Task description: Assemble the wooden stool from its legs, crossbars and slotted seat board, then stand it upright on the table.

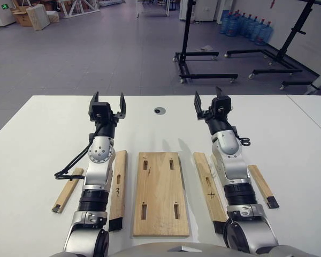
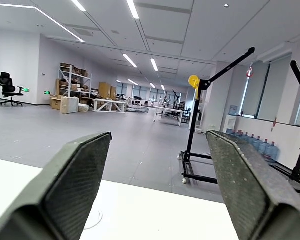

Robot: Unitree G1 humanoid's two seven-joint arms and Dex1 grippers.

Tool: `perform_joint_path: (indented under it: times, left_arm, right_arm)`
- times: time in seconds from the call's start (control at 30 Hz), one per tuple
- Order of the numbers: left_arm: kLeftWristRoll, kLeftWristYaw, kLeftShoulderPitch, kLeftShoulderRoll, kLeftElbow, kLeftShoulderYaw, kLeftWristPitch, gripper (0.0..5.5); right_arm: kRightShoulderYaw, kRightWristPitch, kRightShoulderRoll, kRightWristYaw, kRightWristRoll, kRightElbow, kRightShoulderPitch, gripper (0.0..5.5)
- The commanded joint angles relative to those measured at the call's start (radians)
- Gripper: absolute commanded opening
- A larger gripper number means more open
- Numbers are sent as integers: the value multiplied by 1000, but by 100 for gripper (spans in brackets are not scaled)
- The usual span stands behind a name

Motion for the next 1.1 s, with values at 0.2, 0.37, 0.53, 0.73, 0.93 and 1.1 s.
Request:
perform_joint_path:
  times: [0.2,0.37,0.53,0.73,0.93,1.1]
  left_arm:
    - [-4,-10,10,-7,-8,-14,8,417]
    - [5,-3,5,-14,-4,-18,29,417]
    - [3,-4,-4,-13,7,-17,35,417]
    - [0,-13,51,-20,-53,-29,43,417]
    - [6,8,179,-27,-202,-19,72,417]
    - [11,32,217,-43,-244,-16,92,417]
  right_arm:
    - [-4,5,-13,17,9,12,-27,351]
    - [-5,6,-16,19,9,12,-24,351]
    - [-10,11,-17,15,13,20,-33,351]
    - [-240,370,-171,170,351,-198,119,351]
    - [-394,643,-437,384,520,-352,379,351]
    - [-402,633,-442,411,471,-325,576,351]
